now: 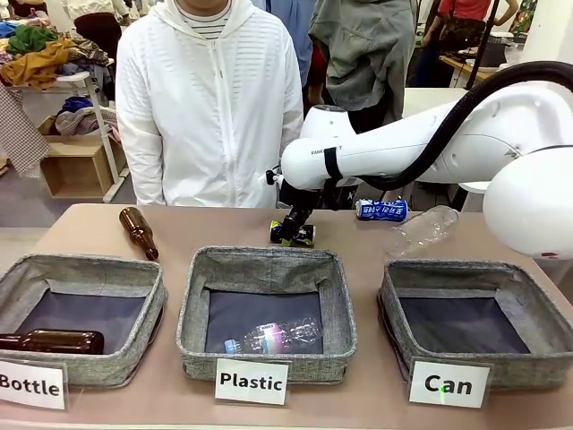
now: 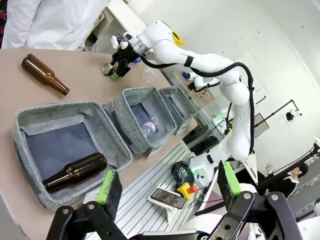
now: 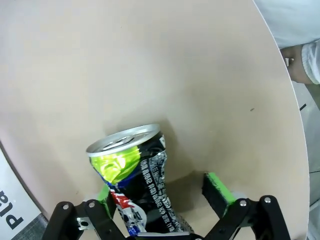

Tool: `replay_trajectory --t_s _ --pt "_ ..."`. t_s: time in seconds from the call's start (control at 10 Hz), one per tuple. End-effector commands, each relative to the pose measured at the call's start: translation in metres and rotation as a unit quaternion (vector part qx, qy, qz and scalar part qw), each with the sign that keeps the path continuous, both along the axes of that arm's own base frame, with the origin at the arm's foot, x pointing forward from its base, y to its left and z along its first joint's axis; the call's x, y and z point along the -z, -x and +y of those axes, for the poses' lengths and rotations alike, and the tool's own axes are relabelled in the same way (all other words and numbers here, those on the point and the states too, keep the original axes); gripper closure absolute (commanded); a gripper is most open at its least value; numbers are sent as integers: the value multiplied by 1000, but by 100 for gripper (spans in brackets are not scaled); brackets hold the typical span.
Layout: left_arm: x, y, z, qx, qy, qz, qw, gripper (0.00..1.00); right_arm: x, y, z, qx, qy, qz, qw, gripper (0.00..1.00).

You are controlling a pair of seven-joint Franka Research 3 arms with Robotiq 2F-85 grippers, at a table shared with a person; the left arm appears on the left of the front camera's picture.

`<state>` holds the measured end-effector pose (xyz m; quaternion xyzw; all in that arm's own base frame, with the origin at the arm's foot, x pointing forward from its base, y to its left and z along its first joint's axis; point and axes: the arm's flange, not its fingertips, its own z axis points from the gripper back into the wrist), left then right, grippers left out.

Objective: Sort the can waste into the basket.
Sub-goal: Pick up the can waste from the table and place it in the right Fabric basket.

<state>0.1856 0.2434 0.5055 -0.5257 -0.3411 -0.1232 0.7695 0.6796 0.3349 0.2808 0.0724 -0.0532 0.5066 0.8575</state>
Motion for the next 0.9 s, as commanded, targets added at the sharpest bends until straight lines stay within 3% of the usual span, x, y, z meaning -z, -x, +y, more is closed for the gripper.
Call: replay_trajectory --t_s 0.0,0.2,0.3,0.5,0.8 --pt "-5 -1 0 -1 10 2 1000 0 5 6 -5 2 9 26 1000 100" --pt "-5 -1 0 -1 10 2 1000 0 -3 15 -10 3 17 28 999 100" --pt "-5 -1 0 -1 10 2 1000 0 -8 19 -12 -1 18 29 999 85" --pt "-5 -1 0 -1 10 2 1000 0 -29 32 -19 -12 14 27 999 100" --pt "-5 -1 0 -1 10 2 1000 0 -91 56 -45 -28 21 30 999 100"
